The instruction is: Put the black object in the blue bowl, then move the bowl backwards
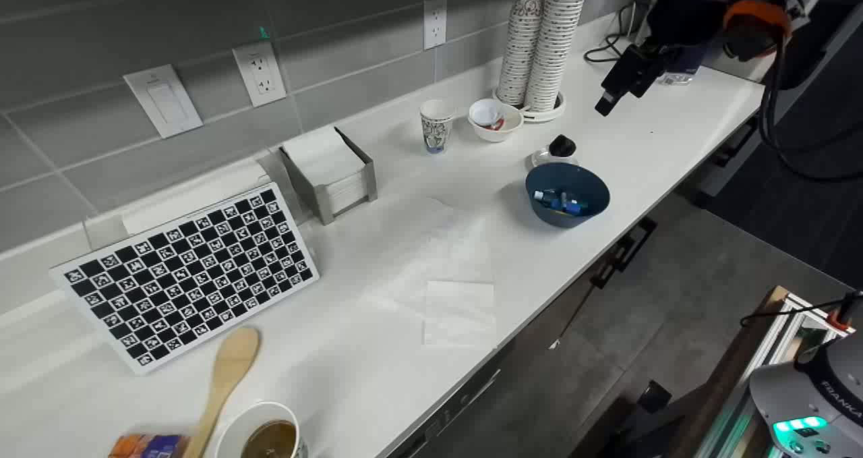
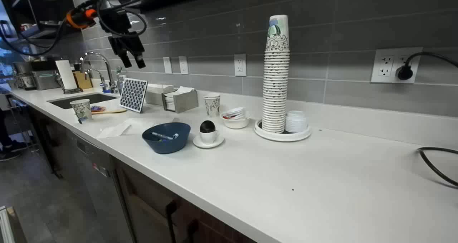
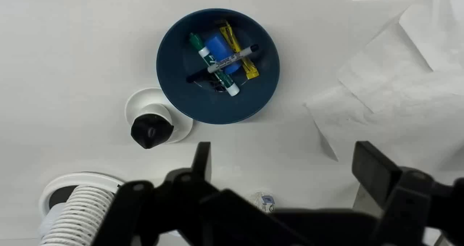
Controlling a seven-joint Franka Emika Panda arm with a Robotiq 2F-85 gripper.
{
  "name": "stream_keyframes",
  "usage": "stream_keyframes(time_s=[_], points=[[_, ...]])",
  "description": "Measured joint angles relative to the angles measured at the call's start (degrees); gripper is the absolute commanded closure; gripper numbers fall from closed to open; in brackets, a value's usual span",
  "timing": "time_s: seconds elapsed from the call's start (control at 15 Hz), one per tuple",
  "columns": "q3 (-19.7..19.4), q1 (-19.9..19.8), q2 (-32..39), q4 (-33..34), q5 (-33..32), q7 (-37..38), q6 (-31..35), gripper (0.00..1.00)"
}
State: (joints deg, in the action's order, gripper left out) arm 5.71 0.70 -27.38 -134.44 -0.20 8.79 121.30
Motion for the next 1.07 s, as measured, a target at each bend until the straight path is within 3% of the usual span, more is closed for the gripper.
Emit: stream_keyframes(time_s=[0.67, 1.07], points=[[0.11, 0.02, 0.13, -0.28, -0.27, 0.28, 0.16, 0.0], [1.15, -1.58, 9.36, -1.97, -8.76, 3.48, 10.12, 0.0]])
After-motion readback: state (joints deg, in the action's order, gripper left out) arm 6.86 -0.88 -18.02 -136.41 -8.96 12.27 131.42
